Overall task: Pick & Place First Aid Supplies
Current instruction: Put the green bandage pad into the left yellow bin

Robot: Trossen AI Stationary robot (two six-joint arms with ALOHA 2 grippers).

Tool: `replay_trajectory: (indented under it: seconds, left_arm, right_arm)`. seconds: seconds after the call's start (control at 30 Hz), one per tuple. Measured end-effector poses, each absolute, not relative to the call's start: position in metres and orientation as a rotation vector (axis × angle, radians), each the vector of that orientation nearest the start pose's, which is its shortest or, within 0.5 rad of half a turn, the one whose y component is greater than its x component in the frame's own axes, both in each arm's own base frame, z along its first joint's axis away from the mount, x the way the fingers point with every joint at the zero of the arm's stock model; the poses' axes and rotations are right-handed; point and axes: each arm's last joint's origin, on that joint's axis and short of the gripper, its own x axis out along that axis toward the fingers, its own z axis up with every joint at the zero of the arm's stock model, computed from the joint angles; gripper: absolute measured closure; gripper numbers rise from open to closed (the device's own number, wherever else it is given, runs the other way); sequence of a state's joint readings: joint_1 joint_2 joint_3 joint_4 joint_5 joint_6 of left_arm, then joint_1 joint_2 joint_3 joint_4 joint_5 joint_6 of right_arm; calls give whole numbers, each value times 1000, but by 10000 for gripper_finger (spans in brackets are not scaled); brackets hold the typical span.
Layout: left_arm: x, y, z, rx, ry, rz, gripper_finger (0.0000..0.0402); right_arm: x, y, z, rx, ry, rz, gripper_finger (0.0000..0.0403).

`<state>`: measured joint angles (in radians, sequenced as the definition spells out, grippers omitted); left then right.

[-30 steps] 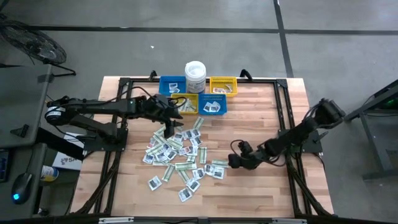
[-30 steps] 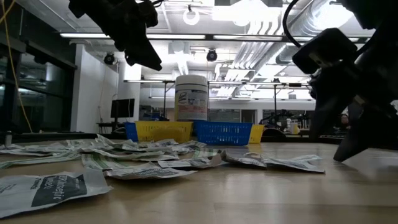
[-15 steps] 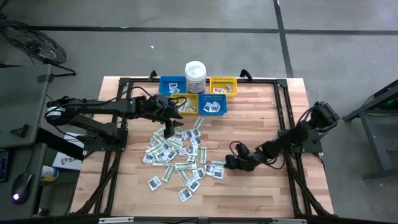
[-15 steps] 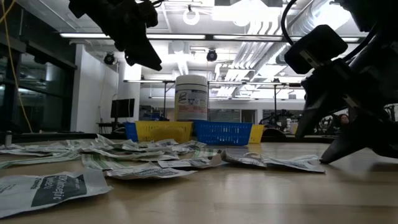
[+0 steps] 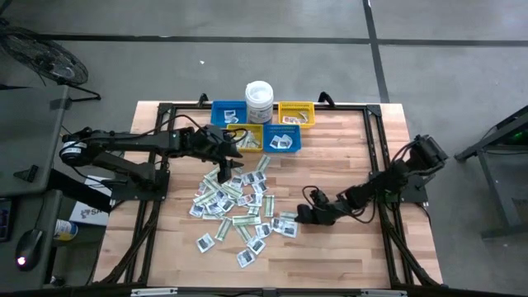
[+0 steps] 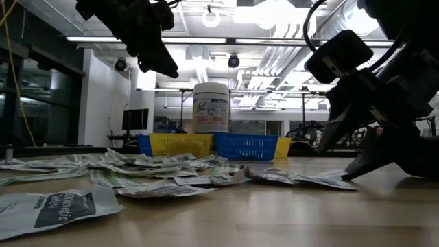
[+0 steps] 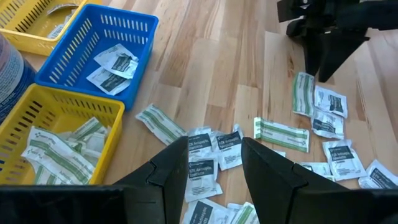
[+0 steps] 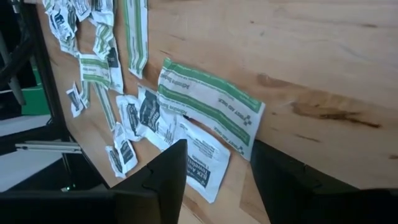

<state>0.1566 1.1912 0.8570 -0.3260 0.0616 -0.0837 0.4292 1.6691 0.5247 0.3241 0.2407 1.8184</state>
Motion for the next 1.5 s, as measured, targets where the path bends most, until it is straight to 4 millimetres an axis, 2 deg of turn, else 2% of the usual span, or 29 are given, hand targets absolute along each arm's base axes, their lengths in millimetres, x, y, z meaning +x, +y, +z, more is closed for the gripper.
replay_trajectory:
  seconds: [0.63,0.93,1.1,1.2,1.37,1.5]
  left_arm:
    - [247,37,266,-152,653,120,252]
    - [247,37,266,-155,652,121,252]
    - [247,37,266,-157,652,121,252]
    - [247,37,266,-157,653,121,252]
    - [247,37,266,-177,646,132,252]
    - [249,38,269,-211,609,142,252]
  right_arm:
    - [246,100,96,1434,670,-600,398]
    - [247,100,98,1393,632,-562,402]
    - [246,94,106,1259,535,-574,402]
    - [247,92,120,1239,464,-558,402]
    - [246,84,141,1113,391,-507,403]
    - [244,79,160,934,312,-477,403]
